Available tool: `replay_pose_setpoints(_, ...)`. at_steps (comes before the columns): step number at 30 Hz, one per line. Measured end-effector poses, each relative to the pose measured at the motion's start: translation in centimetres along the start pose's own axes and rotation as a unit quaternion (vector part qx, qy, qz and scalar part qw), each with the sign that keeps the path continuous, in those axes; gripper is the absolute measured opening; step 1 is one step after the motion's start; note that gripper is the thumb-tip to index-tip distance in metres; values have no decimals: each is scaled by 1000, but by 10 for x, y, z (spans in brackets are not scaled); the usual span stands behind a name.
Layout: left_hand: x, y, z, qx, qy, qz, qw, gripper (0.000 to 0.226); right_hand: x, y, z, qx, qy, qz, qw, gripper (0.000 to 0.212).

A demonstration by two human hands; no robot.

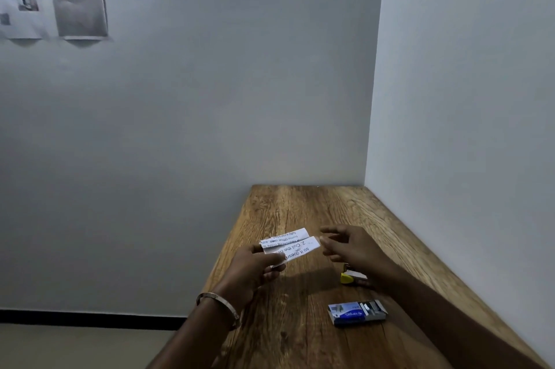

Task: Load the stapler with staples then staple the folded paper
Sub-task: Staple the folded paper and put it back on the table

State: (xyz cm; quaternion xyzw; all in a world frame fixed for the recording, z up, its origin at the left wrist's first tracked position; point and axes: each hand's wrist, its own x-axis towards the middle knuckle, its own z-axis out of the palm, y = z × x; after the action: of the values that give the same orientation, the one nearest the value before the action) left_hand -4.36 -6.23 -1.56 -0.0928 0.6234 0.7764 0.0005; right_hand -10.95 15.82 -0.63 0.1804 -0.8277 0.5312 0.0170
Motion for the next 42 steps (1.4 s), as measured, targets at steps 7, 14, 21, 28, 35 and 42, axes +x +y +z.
replay_pose_setpoints(7,4,-1,-9,30,27,26,999,39,8,-7,25,37,9,26,999,18)
replay_pose_setpoints(14,13,-6,-25,142,119,87,979,36,7,-8,51,-93,0,-7,996,6)
replay_pose_setpoints(21,18,-14,-38,422,174,208,865,14,8,-6,69,-227,4,-85,970,13)
replay_pose_setpoints(28,27,-20,-44,494,174,244,816,13,11,0,77,-282,2,-133,950,15)
replay_pose_setpoints(35,35,-22,-53,562,138,267,771,11,14,6,78,-316,-12,-169,934,19)
replay_pose_setpoints(42,46,-24,-51,627,146,265,718,24,24,7,78,-369,-42,-176,912,29)
